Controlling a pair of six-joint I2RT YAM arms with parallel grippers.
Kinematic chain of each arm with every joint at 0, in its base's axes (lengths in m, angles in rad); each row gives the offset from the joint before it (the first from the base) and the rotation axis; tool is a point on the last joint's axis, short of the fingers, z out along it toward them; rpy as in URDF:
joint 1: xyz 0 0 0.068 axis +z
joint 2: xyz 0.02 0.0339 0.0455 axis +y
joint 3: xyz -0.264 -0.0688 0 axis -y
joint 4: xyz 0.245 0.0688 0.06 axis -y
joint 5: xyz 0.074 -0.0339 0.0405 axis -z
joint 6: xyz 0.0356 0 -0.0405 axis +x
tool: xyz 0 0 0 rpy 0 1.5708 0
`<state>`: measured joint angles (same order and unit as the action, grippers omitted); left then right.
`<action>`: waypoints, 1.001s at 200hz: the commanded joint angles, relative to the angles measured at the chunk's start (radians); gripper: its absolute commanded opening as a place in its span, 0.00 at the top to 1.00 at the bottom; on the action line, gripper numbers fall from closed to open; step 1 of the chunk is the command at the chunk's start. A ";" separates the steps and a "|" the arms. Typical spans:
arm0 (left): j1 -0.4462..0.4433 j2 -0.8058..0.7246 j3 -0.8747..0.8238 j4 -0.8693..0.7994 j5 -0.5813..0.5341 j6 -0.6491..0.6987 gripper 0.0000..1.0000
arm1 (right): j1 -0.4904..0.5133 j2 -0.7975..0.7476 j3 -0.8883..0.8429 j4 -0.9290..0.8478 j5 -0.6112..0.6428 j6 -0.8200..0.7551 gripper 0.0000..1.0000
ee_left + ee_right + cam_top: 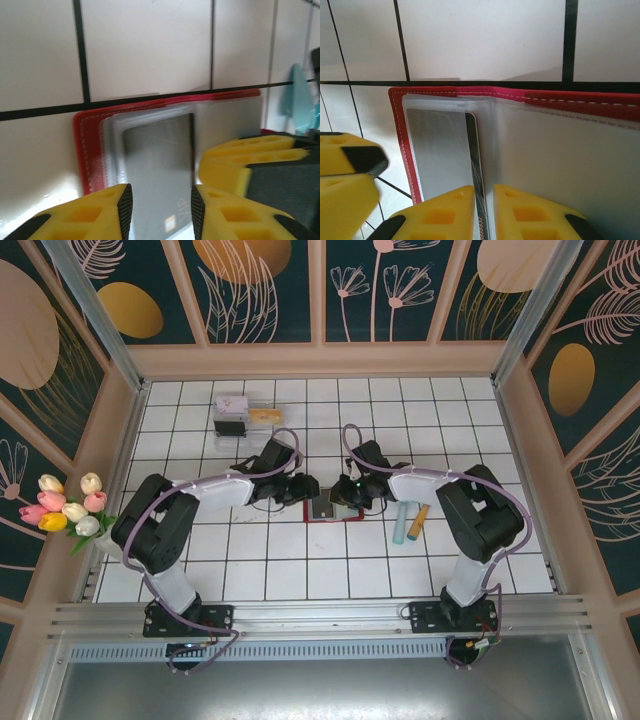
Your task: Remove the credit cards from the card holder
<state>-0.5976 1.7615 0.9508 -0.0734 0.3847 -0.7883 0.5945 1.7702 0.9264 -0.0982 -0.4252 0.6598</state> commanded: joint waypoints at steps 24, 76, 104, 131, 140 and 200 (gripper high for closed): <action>0.000 0.055 0.068 -0.082 0.003 0.059 0.68 | 0.001 0.025 0.006 0.027 -0.007 -0.004 0.80; -0.001 0.078 0.083 -0.126 -0.029 0.075 0.77 | -0.002 0.032 -0.003 0.026 -0.009 -0.018 0.80; 0.001 0.079 0.078 -0.144 -0.049 0.086 0.80 | -0.003 0.040 -0.003 0.032 -0.028 -0.031 0.81; -0.001 0.087 0.075 -0.144 -0.050 0.088 0.84 | -0.004 0.045 -0.008 0.047 -0.060 -0.048 0.81; 0.000 0.088 0.074 -0.144 -0.050 0.087 0.86 | -0.006 0.046 -0.011 0.053 -0.068 -0.052 0.81; 0.001 0.101 0.053 -0.140 -0.059 0.091 0.90 | -0.014 0.050 -0.018 0.075 -0.107 -0.082 0.84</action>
<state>-0.5968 1.8301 1.0092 -0.1802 0.3542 -0.7136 0.5854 1.8015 0.9234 -0.0547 -0.4873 0.6090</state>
